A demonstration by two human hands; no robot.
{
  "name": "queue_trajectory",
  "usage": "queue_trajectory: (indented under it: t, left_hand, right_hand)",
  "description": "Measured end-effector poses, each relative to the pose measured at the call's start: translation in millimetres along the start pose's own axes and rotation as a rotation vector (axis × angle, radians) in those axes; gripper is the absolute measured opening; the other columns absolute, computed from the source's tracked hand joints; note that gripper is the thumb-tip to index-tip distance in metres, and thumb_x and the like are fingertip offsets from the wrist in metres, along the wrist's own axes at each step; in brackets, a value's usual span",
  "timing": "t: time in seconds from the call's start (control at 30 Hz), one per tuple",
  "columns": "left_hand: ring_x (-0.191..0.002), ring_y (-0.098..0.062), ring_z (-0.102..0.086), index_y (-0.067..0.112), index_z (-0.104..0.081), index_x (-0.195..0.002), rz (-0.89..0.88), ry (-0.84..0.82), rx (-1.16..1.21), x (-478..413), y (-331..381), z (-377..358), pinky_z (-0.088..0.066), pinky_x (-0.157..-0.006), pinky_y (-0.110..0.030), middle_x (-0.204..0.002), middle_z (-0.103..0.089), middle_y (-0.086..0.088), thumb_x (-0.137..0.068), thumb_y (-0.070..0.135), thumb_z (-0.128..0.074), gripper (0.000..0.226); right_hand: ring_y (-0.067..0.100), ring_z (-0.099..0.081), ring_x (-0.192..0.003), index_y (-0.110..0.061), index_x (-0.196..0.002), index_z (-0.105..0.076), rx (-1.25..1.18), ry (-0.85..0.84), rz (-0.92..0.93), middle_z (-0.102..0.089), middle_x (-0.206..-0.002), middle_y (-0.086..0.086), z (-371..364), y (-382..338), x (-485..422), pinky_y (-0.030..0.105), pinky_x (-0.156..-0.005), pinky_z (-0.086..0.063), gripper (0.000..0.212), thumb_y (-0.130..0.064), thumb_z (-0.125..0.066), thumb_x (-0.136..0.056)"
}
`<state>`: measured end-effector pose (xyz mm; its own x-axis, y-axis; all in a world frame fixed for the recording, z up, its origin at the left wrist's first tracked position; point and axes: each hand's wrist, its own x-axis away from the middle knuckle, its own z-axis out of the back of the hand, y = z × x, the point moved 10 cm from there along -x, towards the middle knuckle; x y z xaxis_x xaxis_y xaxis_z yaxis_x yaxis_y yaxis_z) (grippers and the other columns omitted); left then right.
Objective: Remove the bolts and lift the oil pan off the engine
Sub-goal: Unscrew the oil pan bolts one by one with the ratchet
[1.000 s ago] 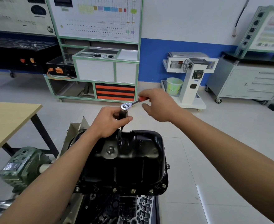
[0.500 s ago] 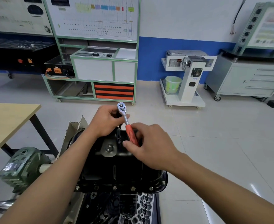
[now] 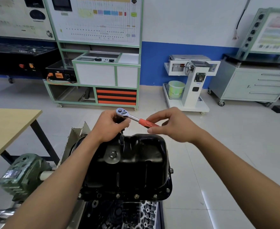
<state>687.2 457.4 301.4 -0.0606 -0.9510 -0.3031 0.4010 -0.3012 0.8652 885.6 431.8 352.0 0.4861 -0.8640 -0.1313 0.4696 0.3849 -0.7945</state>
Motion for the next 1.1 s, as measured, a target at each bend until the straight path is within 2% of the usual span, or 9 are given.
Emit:
queue_trajectory:
  t: [0.07, 0.17, 0.3, 0.53, 0.63, 0.77, 0.87, 0.93, 1.1]
  left_hand:
    - [-0.060, -0.012, -0.066, 0.015, -0.072, -0.079, 0.006, 0.001, -0.001, 0.5, -0.6, 0.5, -0.054, -0.061, -0.024, -0.075, -0.076, -0.004, -0.093, 0.012, -0.071, 0.015]
    - [-0.061, -0.016, -0.067, 0.011, -0.071, -0.074, 0.006, 0.002, -0.014, -0.1, -2.5, 1.9, -0.057, -0.063, -0.032, -0.074, -0.075, -0.007, -0.093, 0.014, -0.072, 0.019]
    - [-0.059, -0.018, -0.064, 0.009, -0.071, -0.071, -0.002, -0.028, -0.027, -1.4, -0.7, 0.3, -0.057, -0.063, -0.034, -0.068, -0.070, -0.011, -0.093, 0.017, -0.074, 0.023]
    - [-0.060, -0.015, -0.060, 0.003, -0.070, -0.076, 0.005, -0.074, 0.010, -0.8, 4.1, -3.6, -0.054, -0.062, -0.025, -0.070, -0.069, -0.011, -0.091, 0.013, -0.075, 0.019]
    - [-0.063, -0.015, -0.063, 0.005, -0.071, -0.079, 0.011, -0.083, 0.036, 1.6, 3.0, -4.6, -0.055, -0.062, -0.024, -0.075, -0.071, -0.013, -0.093, 0.020, -0.075, 0.020]
    - [-0.066, -0.015, -0.066, 0.010, -0.073, -0.083, 0.046, -0.048, 0.063, 2.1, 2.0, -2.1, -0.056, -0.060, -0.025, -0.080, -0.075, -0.008, -0.096, 0.029, -0.069, 0.023]
    - [-0.065, -0.017, -0.066, 0.012, -0.073, -0.085, 0.063, -0.003, 0.085, 1.8, -0.9, 0.8, -0.056, -0.058, -0.026, -0.079, -0.075, -0.009, -0.098, 0.022, -0.068, 0.017]
    - [-0.064, -0.016, -0.066, 0.012, -0.074, -0.085, 0.071, 0.012, 0.092, 2.2, -1.6, 0.7, -0.056, -0.057, -0.026, -0.078, -0.075, -0.008, -0.098, 0.021, -0.068, 0.017]
    - [-0.062, -0.014, -0.065, 0.017, -0.076, -0.081, 0.057, 0.003, 0.077, 2.4, 4.2, -1.4, -0.056, -0.057, -0.025, -0.077, -0.075, -0.007, -0.096, 0.017, -0.069, 0.016]
  right_hand:
    - [-0.002, -0.069, -0.084, -0.024, -0.097, -0.080, -0.036, 0.038, -0.011, -0.077, -0.091, -0.016, 12.0, 5.2, -9.0, 0.008, -0.069, -0.047, 0.026, -0.019, -0.089, -0.074]
    - [0.005, -0.059, -0.057, -0.022, -0.090, -0.078, -0.236, 0.118, -0.064, -0.075, -0.080, -0.006, 23.8, 20.8, -24.1, 0.018, -0.055, -0.045, 0.022, -0.011, -0.088, -0.074]
    - [0.011, -0.056, -0.059, -0.019, -0.100, -0.073, -0.453, 0.203, -0.083, -0.072, -0.079, -0.001, 20.9, 33.6, -44.8, 0.024, -0.055, -0.042, 0.025, -0.005, -0.080, -0.081]
    - [-0.014, -0.059, -0.070, -0.011, -0.132, -0.061, -0.253, 0.289, 0.000, -0.068, -0.100, -0.016, 18.9, 16.9, -74.3, 0.004, -0.060, -0.043, 0.038, -0.011, -0.068, -0.095]
    - [-0.010, -0.056, -0.064, -0.013, -0.133, -0.060, -0.191, 0.282, 0.035, -0.068, -0.104, -0.011, 18.3, 15.6, -73.5, 0.008, -0.065, -0.046, 0.037, -0.014, -0.066, -0.097]
    - [0.003, -0.048, -0.064, -0.022, -0.125, -0.065, -0.060, 0.370, 0.039, -0.070, -0.110, -0.003, 24.5, 24.8, -59.4, 0.025, -0.076, -0.050, 0.033, -0.027, -0.070, -0.094]
    - [0.000, -0.047, -0.061, -0.031, -0.107, -0.066, -0.019, 0.445, 0.073, -0.070, -0.095, -0.008, 30.4, 26.6, -41.3, 0.018, -0.069, -0.047, 0.023, -0.034, -0.076, -0.087]
    - [0.002, -0.046, -0.061, -0.034, -0.093, -0.062, 0.004, 0.455, 0.097, -0.068, -0.084, -0.007, 31.0, 25.6, -25.9, 0.021, -0.064, -0.045, 0.020, -0.034, -0.079, -0.084]
    - [0.006, -0.045, -0.054, -0.029, -0.074, -0.050, 0.092, 0.391, 0.158, -0.055, -0.061, -0.009, 9.5, 14.4, 16.5, 0.028, -0.053, -0.041, 0.031, -0.047, -0.076, -0.076]
